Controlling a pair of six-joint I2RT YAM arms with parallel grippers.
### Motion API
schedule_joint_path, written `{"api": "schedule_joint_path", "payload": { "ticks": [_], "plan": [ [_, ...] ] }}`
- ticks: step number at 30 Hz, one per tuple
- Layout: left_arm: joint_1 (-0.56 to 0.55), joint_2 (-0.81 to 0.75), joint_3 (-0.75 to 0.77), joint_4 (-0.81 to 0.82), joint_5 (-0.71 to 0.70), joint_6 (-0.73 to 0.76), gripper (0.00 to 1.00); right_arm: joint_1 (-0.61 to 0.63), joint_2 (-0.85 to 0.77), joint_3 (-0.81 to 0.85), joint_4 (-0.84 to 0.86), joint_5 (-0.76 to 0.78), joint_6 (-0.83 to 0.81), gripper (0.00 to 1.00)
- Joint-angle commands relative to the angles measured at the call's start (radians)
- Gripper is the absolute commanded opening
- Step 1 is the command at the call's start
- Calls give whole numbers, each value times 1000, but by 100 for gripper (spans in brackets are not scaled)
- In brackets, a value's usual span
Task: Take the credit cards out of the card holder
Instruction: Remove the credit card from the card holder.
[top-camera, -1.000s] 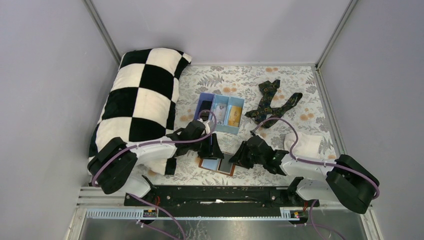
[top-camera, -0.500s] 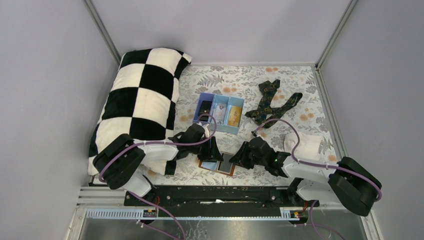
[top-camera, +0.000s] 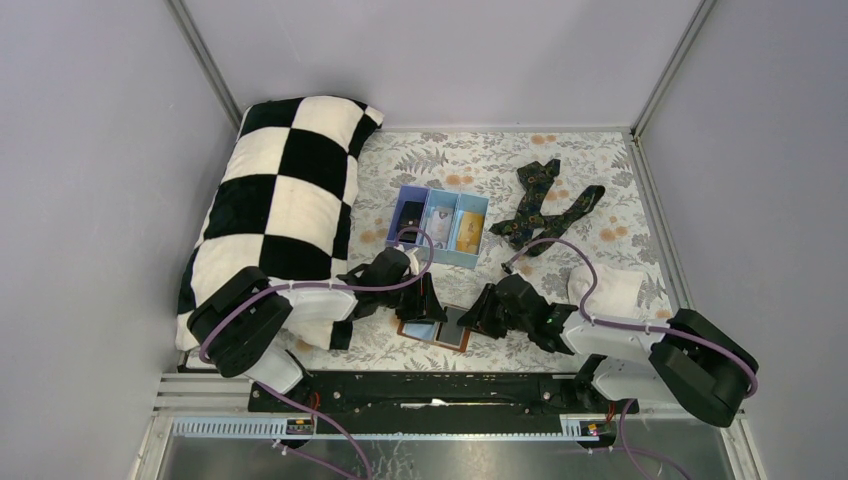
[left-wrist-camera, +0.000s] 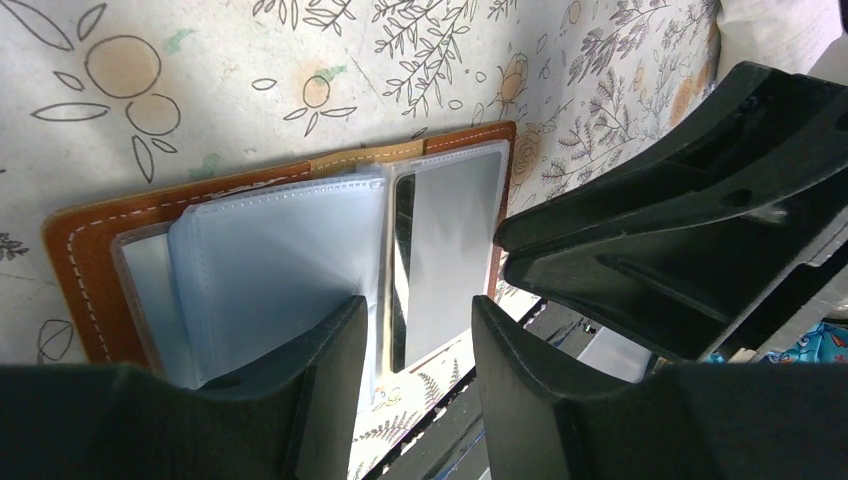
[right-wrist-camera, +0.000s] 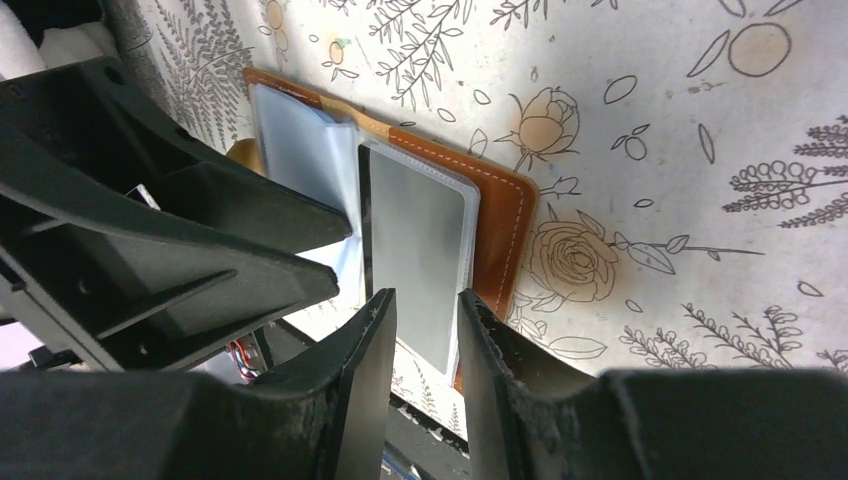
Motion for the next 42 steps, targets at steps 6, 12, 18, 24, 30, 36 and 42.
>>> {"api": "schedule_joint_path", "payload": {
  "ticks": [6,12,18,24,30,36,42],
  "plan": [
    [-5,36,-13,8,-30,13,48,11,59,0,95,-15,9,36],
    [-5,39,-10,12,-29,14,48,11,54,13,61,-2,-3,36],
    [-5,45,-13,19,-26,13,47,14,97,22,67,-12,-2,34],
    [-5,51,-19,36,-21,7,47,16,122,21,69,-14,8,32],
    [-5,65,-23,59,-11,0,38,16,121,9,79,-17,17,29],
    [-5,64,-28,71,-22,-17,4,16,120,6,79,-16,18,28],
    [-5,53,-42,108,-12,-38,0,16,121,9,77,-19,17,28]
  ]
}}
